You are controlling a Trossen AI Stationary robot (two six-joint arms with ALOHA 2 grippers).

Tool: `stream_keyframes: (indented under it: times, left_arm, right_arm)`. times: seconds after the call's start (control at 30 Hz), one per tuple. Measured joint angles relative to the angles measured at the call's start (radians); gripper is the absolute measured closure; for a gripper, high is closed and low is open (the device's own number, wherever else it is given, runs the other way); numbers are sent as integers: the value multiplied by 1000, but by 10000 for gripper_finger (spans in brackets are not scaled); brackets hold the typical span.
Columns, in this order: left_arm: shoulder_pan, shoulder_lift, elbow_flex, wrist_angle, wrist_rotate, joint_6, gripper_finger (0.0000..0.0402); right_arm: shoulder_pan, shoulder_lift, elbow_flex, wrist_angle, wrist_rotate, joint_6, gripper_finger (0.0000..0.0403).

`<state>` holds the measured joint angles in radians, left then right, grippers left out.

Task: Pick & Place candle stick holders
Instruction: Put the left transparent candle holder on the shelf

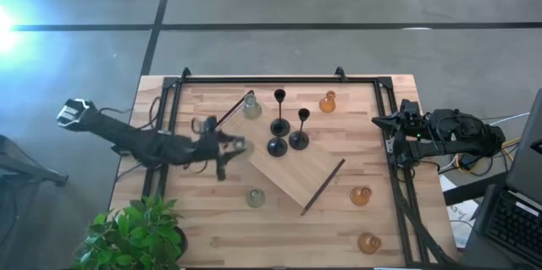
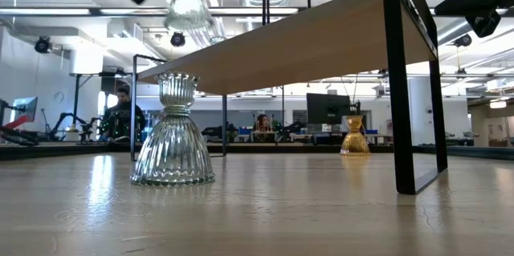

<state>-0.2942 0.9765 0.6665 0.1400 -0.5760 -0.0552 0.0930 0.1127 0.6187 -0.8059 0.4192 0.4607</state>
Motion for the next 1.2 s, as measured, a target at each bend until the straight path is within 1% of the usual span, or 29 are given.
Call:
stream_keyframes:
  times: [0.1, 0.2, 0.37, 0.67, 0.87, 1.2]
  left_arm:
    - [72, 38, 13, -1, 2, -45, 257]
    - [113, 79, 25, 6, 8, -52, 257]
    - [138, 126, 34, 19, 10, -53, 257]
    - [151, 188, 34, 18, -5, -63, 257]
    - [151, 198, 24, 26, -52, -87, 257]
    - [191, 168, -16, 35, -57, -102, 257]
  right_arm:
    - [0, 0, 0, 0, 0, 0, 394]
    - [0, 0, 0, 0, 0, 0, 394]
    - [0, 0, 0, 0, 0, 0, 394]
    - [0, 0, 0, 0, 0, 0, 394]
    - [0, 0, 0, 0, 0, 0, 394]
    - [0, 0, 0, 0, 0, 0, 394]
